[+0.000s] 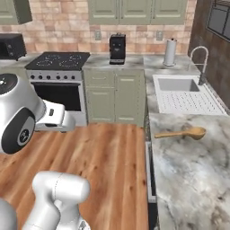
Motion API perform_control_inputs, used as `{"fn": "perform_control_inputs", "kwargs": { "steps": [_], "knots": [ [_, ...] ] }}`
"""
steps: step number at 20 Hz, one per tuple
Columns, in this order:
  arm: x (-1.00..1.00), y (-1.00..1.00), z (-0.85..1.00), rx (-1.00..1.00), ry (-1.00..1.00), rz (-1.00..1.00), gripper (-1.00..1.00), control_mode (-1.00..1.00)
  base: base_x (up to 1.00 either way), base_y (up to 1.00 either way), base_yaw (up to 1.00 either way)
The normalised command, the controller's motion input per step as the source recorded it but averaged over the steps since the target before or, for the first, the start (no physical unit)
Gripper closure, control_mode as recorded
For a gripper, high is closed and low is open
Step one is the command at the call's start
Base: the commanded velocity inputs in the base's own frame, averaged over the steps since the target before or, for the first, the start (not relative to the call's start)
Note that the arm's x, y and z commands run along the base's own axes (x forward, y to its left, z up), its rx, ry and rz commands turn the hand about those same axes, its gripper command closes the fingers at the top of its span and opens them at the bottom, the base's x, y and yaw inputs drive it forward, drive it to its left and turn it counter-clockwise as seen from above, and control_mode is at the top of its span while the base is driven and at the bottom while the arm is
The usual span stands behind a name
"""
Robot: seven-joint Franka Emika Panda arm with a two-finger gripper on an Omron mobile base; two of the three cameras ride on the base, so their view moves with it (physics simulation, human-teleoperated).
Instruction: Organize the utensils by type. Pick up the wooden spoons from the counter and place them in the open cabinet. Then pick up the metallic utensils from the counter and place them in the open drawer.
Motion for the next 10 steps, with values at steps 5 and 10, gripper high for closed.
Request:
{"fn": "perform_control_inputs", "kwargs": {
  "steps": [5,10],
  "knots": [
    [0.00,0.00,0.00,0.00,0.00,0.00,-1.00,1.00,0.42,0.52,-0.23],
    [0.00,0.00,0.00,0.00,0.00,0.00,-1.00,1.00,0.45,0.47,-0.24]
  ]
}}
